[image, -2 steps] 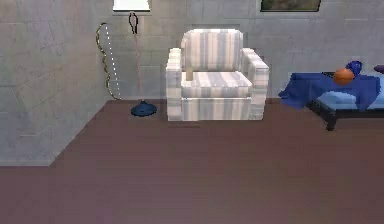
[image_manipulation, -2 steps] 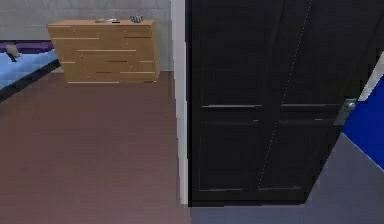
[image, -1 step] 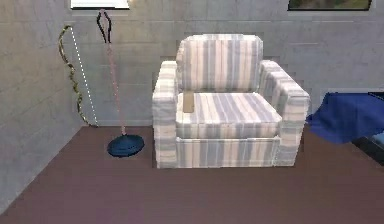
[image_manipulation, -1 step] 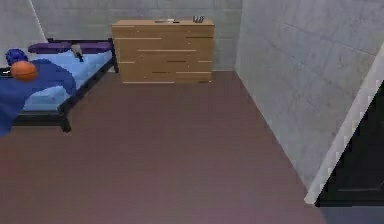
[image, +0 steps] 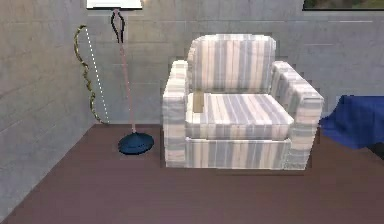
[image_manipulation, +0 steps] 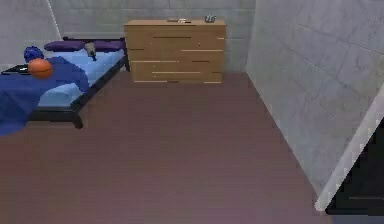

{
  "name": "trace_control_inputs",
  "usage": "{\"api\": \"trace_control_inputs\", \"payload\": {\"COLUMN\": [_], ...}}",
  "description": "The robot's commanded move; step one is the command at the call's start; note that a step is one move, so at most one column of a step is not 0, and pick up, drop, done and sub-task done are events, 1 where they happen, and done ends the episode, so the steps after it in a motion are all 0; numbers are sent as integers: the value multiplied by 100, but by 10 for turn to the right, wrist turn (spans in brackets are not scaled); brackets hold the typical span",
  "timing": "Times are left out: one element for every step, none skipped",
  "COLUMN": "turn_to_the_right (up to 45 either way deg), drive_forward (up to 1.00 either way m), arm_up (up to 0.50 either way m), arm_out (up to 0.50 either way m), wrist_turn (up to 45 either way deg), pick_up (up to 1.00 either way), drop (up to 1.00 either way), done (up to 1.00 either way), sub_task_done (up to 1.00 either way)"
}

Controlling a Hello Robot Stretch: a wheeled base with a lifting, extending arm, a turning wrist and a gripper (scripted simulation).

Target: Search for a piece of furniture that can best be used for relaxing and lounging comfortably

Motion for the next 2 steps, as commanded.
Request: {"api": "trace_control_inputs", "payload": {"turn_to_the_right": [0, 180], "drive_forward": [80, 0], "arm_up": [0, 0], "arm_out": [0, 0], "wrist_turn": [0, 0], "pick_up": [0, 0], "drop": [0, 0], "done": [0, 0], "sub_task_done": [0, 0]}}
